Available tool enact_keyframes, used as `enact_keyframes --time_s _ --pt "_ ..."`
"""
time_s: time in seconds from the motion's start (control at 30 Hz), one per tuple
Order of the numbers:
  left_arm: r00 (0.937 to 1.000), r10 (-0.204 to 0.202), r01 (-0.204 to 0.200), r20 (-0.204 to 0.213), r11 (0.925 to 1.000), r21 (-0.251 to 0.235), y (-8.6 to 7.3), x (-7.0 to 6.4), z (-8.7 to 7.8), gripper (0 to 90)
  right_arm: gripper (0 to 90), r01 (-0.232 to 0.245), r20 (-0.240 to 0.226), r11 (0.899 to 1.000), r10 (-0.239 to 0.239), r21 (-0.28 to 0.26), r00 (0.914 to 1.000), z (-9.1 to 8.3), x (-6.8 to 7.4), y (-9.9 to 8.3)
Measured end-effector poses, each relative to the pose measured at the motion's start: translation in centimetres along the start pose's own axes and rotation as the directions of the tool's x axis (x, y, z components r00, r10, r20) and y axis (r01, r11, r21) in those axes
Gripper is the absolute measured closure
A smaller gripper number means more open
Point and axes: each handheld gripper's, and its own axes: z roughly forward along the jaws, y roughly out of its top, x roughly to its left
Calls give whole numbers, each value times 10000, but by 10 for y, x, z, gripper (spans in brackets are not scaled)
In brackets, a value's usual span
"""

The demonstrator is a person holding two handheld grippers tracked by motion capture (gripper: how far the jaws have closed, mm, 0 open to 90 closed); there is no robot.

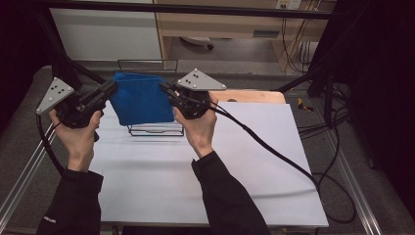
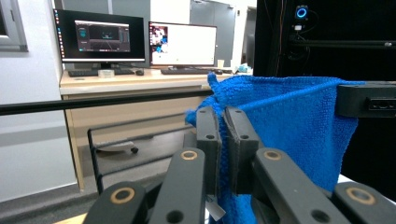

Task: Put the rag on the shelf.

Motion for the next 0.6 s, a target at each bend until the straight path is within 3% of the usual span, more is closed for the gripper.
enact_keyframes --time_s 0.6 --pt "9995 260 -269 -183 9984 -506 35 9 14 854 861 233 283 9990 -222 -387 9994 11 -8 31"
